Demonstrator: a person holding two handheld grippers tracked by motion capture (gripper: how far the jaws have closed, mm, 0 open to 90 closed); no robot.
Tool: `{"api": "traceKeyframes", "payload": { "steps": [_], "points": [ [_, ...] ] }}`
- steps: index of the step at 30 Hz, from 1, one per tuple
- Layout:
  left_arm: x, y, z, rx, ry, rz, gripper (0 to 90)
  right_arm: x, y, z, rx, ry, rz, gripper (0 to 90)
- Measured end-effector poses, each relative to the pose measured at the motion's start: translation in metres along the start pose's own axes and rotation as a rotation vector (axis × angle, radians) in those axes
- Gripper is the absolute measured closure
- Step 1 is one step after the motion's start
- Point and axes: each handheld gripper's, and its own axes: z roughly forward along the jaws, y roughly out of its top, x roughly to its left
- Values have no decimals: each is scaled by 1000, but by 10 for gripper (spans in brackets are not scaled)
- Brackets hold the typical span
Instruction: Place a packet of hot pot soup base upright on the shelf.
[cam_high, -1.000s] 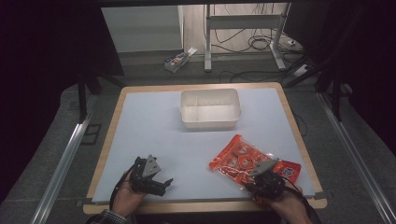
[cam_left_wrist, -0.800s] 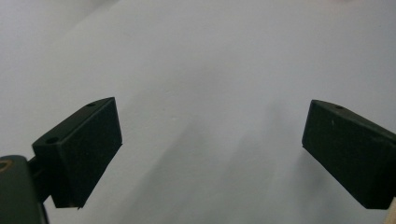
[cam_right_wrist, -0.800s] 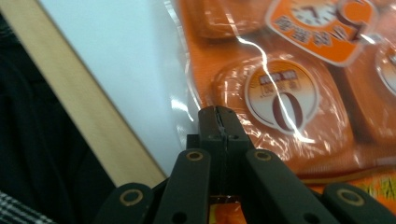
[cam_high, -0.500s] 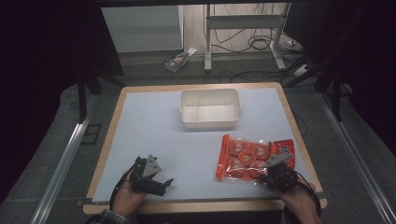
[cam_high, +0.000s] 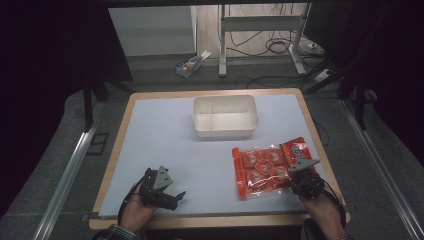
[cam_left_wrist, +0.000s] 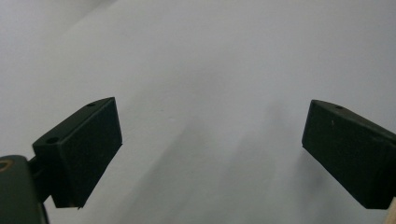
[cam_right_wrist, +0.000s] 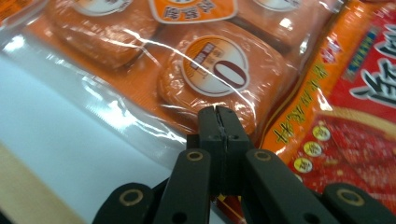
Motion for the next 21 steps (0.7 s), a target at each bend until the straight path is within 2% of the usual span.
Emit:
{"api": "traceKeyframes", "payload": {
  "steps": [11,17,21],
  "points": [
    [0,0,1,3,2,4,48,-21,9,8,-6,-63,48,893],
    [-1,1,1,4,2,6,48,-34,16,15,-17,-62,71,893],
    [-1,1,0,4,7,7,48,-40,19,17,-18,-39,98,892]
  ]
}}
